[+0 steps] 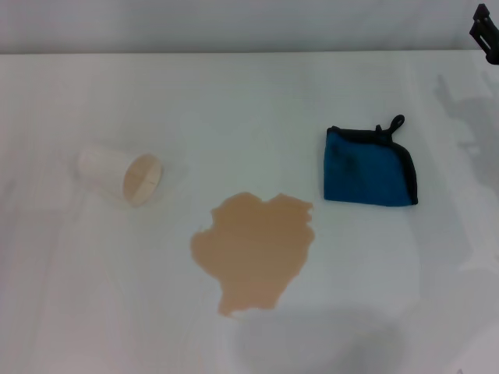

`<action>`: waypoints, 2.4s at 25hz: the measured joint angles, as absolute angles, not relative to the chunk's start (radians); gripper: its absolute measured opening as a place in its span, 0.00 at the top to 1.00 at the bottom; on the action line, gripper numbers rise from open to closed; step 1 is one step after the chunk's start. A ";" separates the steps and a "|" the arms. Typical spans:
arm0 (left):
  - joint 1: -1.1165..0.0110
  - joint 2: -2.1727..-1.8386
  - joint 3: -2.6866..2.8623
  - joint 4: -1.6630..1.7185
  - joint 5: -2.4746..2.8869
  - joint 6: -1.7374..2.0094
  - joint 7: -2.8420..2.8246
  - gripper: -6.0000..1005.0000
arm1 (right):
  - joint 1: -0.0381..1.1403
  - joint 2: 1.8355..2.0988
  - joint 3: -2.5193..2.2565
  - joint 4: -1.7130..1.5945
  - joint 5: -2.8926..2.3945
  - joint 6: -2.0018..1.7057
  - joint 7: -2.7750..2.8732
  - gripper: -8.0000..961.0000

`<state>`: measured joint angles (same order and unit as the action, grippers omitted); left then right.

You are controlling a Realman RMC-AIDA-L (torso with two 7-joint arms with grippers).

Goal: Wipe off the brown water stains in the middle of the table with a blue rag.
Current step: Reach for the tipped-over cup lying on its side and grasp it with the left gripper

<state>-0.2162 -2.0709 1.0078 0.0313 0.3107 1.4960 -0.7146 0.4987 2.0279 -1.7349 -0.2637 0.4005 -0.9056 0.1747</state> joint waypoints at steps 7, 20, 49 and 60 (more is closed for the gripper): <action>-0.215 -2.069 1.009 0.033 0.316 1.496 -0.715 0.13 | 0.491 2.028 -1.738 -0.262 0.400 -0.905 0.209 0.09; -0.260 -2.033 1.010 0.153 0.437 1.431 -0.666 0.13 | 0.494 2.028 -1.744 -0.262 0.401 -0.865 0.210 0.09; -0.275 -2.047 0.998 0.190 0.558 1.233 -0.779 0.13 | 0.468 2.028 -1.735 -0.259 0.414 -0.866 0.209 0.09; -0.252 -2.065 1.003 0.190 0.564 1.240 -0.786 0.13 | 0.467 2.027 -1.738 -0.251 0.414 -0.865 0.205 0.09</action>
